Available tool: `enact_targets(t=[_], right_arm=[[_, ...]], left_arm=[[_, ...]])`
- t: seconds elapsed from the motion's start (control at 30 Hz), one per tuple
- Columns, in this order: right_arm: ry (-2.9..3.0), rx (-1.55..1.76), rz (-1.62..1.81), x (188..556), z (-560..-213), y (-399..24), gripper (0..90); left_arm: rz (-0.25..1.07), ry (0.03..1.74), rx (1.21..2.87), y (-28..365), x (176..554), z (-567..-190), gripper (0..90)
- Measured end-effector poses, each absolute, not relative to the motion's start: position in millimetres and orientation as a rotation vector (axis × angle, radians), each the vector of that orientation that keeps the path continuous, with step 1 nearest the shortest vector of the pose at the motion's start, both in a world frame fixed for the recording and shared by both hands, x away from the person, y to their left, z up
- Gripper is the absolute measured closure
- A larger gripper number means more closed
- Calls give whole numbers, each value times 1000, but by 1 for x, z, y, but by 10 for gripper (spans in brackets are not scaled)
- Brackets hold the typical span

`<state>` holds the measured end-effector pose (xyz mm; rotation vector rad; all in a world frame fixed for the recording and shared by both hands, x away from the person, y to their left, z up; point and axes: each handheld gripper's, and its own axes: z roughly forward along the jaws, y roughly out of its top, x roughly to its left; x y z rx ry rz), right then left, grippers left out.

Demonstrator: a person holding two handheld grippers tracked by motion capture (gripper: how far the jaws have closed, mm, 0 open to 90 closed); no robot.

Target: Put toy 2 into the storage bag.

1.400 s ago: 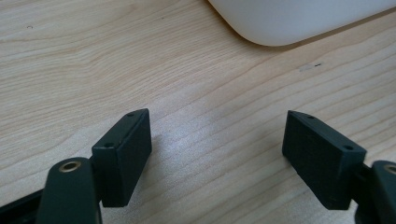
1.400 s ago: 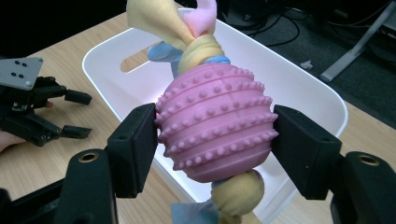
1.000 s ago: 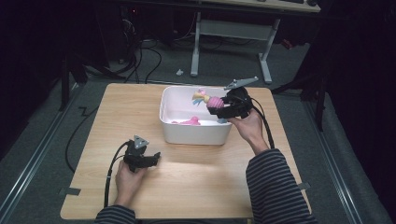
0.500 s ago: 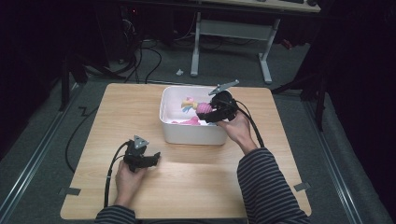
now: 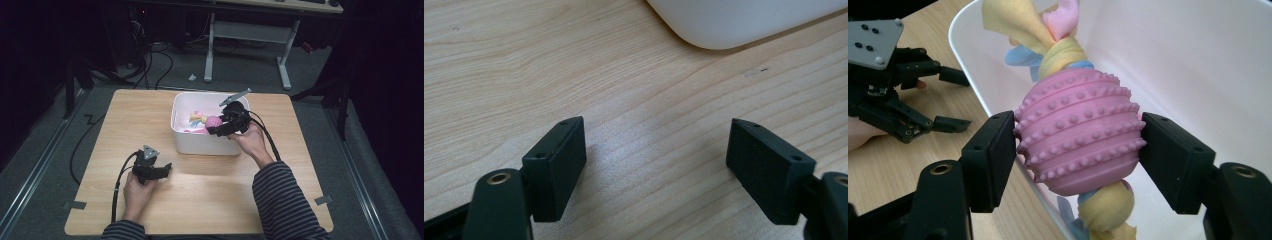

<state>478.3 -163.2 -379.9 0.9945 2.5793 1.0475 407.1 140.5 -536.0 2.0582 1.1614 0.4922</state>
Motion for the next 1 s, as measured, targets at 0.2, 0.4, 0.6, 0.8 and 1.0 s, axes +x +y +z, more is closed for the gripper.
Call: enact_targets(t=[0.2,0.4,0.6,0.8,1.0], right_arm=[[2597,1027,1045,479,-380,-163,318],[2587,1020,1063,476,-379,-167,270],[2509,1042,1075,463,-376,-182,276],[2435,1129,1155,441,-373,-211,314],[2352,1153,1182,420,-371,-243,325]], left_arm=[[490,1162,2057,141,407,-536,242],[489,1162,2056,141,407,-536,244],[493,1162,2057,140,407,-536,244],[494,1162,2058,140,407,-536,244],[496,1161,2058,140,407,-536,244]])
